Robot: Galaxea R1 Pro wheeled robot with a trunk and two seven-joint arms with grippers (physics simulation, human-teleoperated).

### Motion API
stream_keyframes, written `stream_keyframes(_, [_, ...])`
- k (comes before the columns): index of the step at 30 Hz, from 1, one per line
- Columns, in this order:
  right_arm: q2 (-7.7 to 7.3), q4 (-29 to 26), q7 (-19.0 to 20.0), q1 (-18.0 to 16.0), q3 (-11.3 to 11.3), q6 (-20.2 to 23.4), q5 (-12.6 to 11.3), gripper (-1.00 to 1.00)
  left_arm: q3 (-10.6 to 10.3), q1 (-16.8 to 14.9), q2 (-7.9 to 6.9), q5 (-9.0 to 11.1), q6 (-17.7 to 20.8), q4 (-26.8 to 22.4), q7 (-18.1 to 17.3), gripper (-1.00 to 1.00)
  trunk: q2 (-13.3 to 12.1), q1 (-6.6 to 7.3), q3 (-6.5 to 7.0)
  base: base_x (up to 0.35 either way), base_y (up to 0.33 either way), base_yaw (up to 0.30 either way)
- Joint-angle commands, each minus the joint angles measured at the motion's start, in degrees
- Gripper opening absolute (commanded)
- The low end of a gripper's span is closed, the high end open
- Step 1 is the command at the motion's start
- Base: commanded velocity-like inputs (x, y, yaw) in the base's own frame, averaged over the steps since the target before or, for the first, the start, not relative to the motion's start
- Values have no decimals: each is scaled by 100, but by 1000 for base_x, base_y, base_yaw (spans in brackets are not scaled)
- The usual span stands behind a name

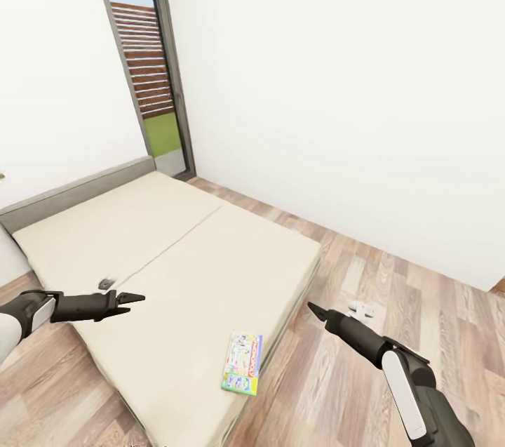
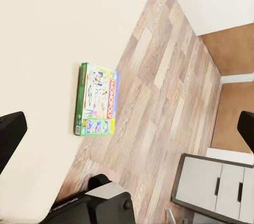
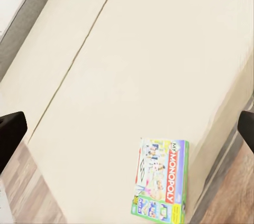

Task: Put all the toys in the child's room - the three board games (two on the bed and one on the table), the two jigsaw puzzles on the table, and the tennis ball on the table - inside the toy box on the table in the child's room.

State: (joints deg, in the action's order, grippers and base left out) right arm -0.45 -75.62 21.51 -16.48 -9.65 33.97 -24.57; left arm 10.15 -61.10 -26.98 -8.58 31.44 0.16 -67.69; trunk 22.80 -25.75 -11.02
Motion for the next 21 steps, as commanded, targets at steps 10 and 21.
stream_keyframes(10, [1, -6, 26, -4, -10, 41, -22, 100, 49, -7, 0, -53, 45, 2, -12, 100, 12, -4, -12, 0, -172, 222])
stream_keyframes(21, [1, -9, 32, -4, -7, 39, -22, 100, 49, -7, 0, -68, 46, 2, -4, 100, 12, -4, -12, 0, -153, 23])
